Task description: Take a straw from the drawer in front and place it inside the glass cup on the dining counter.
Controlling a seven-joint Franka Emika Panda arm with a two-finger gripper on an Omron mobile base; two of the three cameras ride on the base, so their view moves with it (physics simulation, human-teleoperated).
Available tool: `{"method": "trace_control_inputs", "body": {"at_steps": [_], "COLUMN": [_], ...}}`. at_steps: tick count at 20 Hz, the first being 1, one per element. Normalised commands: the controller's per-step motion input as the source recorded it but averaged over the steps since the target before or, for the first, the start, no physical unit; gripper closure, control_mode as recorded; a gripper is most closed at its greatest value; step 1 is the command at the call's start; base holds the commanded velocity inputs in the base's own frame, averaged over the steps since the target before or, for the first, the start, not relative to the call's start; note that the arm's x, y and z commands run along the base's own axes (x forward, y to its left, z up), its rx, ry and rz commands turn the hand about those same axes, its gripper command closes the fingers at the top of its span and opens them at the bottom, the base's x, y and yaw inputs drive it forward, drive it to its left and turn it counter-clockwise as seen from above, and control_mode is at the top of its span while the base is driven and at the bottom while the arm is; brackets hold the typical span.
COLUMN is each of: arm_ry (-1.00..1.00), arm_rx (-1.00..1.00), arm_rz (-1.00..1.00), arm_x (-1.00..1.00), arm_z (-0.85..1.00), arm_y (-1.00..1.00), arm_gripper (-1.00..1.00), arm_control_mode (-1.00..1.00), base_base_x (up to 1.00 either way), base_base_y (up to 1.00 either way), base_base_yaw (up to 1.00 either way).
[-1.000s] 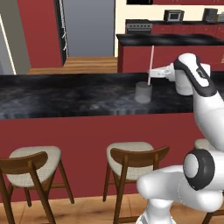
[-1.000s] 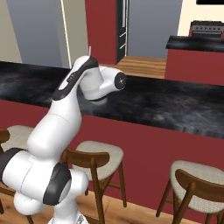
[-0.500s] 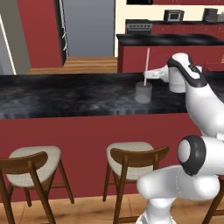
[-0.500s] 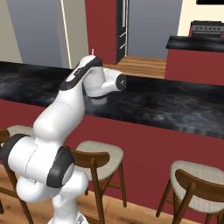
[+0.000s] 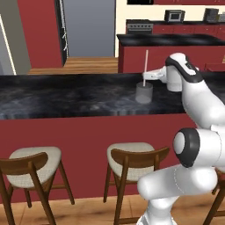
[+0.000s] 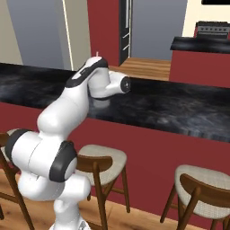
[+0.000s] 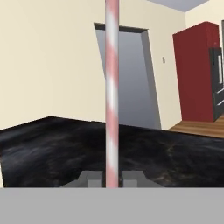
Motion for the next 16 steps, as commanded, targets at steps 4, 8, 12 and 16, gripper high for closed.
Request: {"method": "trace_control_inputs", "body": {"at_steps": [4,8,12,16], "arm_ry": [0.0,0.0,0.0,0.0], "arm_rx": [-0.01,-0.02,-0.02,-0.04], "arm_rz": [0.0,0.0,0.0,0.0], "arm_x": [0.17,0.07,0.04,0.0], "arm_z": [0.0,-0.01,-0.03,-0.08], "arm_y": [-0.03,-0.21,-0.21,-0.07], "arm_gripper": [1.0,1.0,1.0,1.0], "arm_control_mode": [-1.0,-1.0,-1.0,-1.0], "base_base_x": [0.0,0.0,0.0,0.0], "base_base_y": [0.0,0.0,0.0,0.0], "base_base_yaw": [0.0,0.0,0.0,0.0]}}
